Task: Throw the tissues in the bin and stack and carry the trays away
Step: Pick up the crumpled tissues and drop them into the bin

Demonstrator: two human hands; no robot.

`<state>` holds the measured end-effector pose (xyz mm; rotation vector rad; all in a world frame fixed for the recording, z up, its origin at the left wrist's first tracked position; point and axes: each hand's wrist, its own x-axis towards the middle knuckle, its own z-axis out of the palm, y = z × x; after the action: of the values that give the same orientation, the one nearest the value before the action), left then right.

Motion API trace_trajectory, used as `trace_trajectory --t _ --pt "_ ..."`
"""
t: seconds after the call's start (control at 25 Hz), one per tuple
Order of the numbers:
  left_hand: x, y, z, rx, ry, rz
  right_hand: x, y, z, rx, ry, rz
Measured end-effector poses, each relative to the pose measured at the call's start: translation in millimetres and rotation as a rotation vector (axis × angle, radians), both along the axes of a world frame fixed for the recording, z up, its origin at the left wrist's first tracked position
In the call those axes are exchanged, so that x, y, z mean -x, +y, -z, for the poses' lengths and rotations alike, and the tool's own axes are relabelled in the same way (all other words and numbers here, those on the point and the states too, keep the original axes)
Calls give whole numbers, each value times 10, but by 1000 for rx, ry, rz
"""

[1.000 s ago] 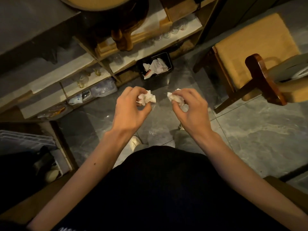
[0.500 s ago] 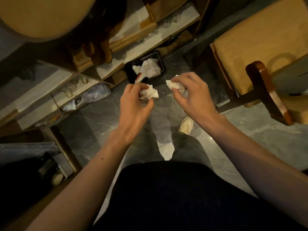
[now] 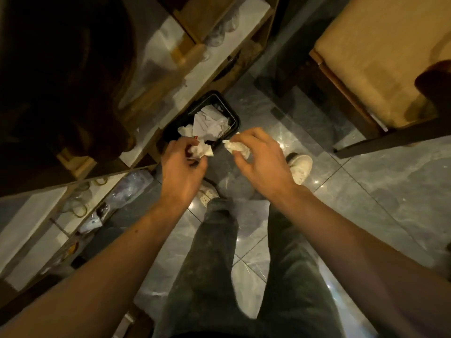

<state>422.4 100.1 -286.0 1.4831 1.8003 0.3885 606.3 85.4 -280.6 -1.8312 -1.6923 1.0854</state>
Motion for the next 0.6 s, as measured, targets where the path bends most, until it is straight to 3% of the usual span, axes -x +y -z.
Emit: trace_trajectory --t 0.28,0.48,0.6 --pt "-3 226 1031 87 -29 -60 42 444 1195 77 60 -19" --pt "120 344 1524 -24 233 90 115 568 1834 125 35 -115" --pt "202 445 1737 15 217 126 217 608 2080 125 43 -164"
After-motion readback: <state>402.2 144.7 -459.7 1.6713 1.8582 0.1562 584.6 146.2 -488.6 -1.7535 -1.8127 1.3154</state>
